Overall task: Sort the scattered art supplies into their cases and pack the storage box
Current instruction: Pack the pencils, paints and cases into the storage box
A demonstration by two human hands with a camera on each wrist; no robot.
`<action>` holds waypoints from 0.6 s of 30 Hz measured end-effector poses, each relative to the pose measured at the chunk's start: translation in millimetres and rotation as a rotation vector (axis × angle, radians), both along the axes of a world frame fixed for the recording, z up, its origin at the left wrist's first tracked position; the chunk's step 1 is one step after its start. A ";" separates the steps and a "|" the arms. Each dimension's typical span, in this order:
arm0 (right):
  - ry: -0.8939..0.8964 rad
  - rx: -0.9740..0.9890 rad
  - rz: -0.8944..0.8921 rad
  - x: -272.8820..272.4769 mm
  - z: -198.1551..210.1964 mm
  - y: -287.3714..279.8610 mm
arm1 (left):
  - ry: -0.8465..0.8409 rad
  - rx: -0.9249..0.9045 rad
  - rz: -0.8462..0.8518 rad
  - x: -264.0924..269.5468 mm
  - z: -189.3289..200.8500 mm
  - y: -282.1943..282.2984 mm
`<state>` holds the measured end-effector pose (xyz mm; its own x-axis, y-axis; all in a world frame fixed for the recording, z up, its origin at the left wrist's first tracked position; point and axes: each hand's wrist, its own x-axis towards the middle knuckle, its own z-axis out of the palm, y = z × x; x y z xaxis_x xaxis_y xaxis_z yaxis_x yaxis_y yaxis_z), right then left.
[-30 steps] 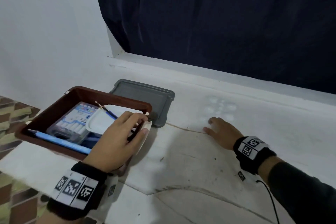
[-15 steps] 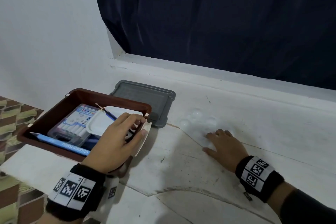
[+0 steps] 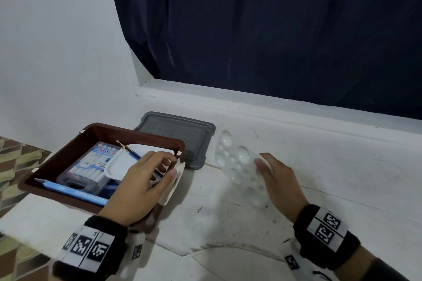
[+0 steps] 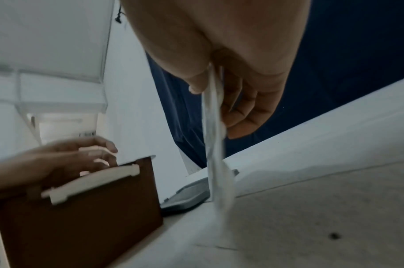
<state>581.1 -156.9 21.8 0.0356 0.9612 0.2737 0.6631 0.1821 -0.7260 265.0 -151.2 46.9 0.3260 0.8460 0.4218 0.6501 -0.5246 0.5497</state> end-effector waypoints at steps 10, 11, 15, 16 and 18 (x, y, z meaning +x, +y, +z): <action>0.355 0.135 0.072 -59.7 64.9 -9.7 | -0.345 -0.050 0.053 1.6 10.8 -5.5; 0.338 0.180 0.101 -70.3 71.4 -10.2 | -0.403 -0.068 0.047 -1.6 12.6 -7.1; 0.230 0.311 0.211 -116.9 93.5 -10.5 | -0.480 -0.029 0.028 -36.6 25.5 -11.5; 0.194 0.343 0.231 -129.3 97.3 -8.4 | -0.464 -0.002 0.031 -51.2 30.6 -11.0; 0.132 0.376 0.272 -153.9 101.0 -2.8 | -0.463 0.029 0.047 -85.9 38.4 -7.0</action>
